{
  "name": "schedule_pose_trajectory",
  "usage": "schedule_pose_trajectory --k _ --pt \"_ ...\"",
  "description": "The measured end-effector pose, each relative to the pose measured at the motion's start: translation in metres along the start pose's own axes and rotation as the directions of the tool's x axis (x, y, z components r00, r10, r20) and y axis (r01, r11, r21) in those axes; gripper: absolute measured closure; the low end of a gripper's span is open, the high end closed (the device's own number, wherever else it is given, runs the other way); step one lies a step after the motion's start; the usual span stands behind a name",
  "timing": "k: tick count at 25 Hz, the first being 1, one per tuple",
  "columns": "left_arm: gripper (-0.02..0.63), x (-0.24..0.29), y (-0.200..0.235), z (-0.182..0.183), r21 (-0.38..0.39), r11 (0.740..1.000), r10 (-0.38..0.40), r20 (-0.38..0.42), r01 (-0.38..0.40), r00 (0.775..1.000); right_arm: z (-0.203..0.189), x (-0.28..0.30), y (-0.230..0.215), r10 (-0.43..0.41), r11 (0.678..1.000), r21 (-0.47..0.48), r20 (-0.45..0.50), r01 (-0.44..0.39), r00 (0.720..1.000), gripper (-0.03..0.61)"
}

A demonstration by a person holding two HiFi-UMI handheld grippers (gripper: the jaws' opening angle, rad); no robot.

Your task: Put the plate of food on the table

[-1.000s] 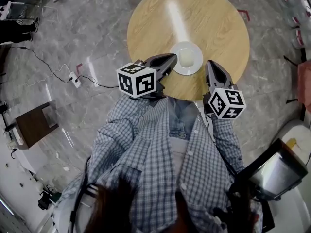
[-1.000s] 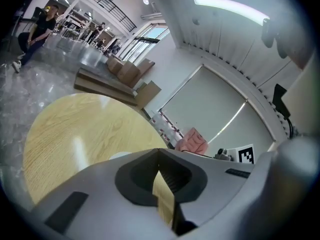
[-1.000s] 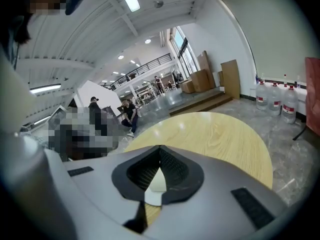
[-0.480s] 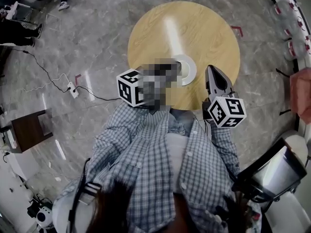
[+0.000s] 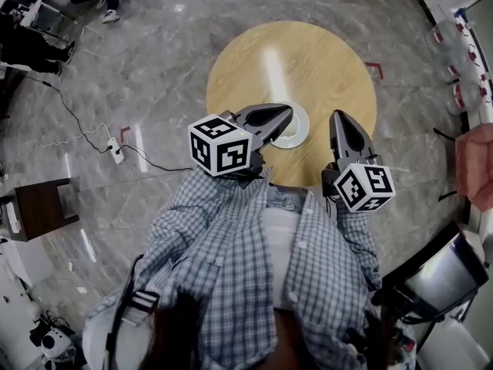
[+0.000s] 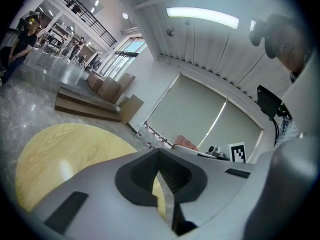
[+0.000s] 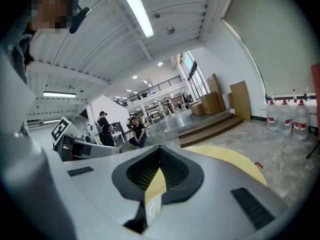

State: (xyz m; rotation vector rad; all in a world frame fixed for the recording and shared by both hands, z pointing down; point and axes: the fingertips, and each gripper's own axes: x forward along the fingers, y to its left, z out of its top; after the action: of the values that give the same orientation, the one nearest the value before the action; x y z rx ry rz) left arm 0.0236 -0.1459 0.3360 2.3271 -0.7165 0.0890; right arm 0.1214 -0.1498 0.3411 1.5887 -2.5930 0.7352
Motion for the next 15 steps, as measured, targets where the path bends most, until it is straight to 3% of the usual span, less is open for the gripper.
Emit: schedule_pose_trajectory --k 15 --pt "0.606 -0.004 0.003 -0.005 -0.031 1.0 0.003 0.004 -0.003 1.0 0.002 -0.002 -0.004 -0.014 1.0 -0.001 0.007 0.014 1.0 0.571"
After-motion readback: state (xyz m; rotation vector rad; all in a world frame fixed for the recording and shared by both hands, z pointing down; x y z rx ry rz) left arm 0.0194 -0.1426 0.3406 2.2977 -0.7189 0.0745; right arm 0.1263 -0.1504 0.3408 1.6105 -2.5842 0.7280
